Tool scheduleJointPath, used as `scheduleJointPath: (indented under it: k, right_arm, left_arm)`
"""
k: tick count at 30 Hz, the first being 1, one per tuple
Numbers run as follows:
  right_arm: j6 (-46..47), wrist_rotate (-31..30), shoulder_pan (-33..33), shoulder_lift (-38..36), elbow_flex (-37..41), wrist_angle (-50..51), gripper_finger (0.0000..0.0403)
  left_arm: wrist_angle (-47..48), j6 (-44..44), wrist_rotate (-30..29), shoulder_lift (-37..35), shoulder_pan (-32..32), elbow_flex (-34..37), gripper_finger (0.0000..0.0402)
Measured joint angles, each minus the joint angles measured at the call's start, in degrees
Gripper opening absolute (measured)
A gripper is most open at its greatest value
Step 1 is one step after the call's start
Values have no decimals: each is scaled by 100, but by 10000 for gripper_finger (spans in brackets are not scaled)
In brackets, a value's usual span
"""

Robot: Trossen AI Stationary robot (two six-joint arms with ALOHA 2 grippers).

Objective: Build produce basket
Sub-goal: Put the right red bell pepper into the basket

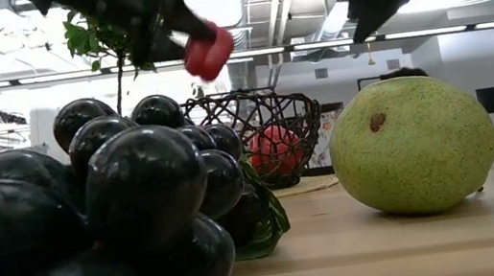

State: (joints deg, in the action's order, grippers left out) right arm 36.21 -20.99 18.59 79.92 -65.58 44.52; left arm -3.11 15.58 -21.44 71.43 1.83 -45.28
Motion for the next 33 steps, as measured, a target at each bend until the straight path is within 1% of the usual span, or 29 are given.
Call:
scheduleJointPath:
  k: [2,6,13,21,28,33]
  right_arm:
    - [90,-2,52,0,0,59,352]
    - [149,-2,119,0,0,32,352]
    - [282,-1,166,0,0,26,352]
    - [284,-2,164,0,0,-31,352]
    - [277,-2,164,0,0,19,352]
    - [245,-2,164,0,0,8,352]
  left_arm:
    - [426,341,130,-3,259,0,302]
    - [941,829,578,116,688,7,302]
    - [1231,907,637,287,940,5,302]
    - [1319,794,419,293,1002,4,302]
    - [1183,791,452,689,971,-6,302]
    - [1249,779,462,917,857,-77,302]
